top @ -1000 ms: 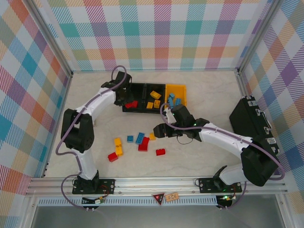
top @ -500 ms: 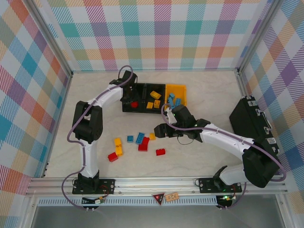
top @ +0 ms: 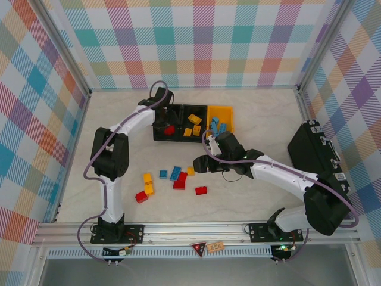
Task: Sort the legos into containers by color
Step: Place the lego in the container.
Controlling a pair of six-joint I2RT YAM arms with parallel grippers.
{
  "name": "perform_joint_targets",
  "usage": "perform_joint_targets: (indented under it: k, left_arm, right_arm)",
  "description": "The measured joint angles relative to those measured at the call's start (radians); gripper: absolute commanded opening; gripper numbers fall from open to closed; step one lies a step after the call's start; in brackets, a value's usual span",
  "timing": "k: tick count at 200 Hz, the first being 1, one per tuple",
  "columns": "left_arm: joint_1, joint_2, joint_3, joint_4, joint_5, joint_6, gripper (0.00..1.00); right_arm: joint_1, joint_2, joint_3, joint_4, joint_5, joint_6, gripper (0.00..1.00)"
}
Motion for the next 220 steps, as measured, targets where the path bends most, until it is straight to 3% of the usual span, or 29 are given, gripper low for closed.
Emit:
perform_joint_targets:
  k: [47,151,220]
  left_arm:
    - [-0.003,-0.093,-0.046,0.021,0.024,-0.002,0.54]
    - [-0.006,-0.014,-0.055,0.034,0.025,-0.026,0.57]
    - [-0.032,-0.019,-0.075,0.143,0.050,-0.034,0.56]
  right_arm:
    - [0.004,0.007,0.000,0.016,0.000,0.000,0.65]
    - [0.010,0.007,0.000,0.014,0.002,-0.001,0.65]
    - [0.010,0.006,0.000,0.005,0.023,-0.004,0.65]
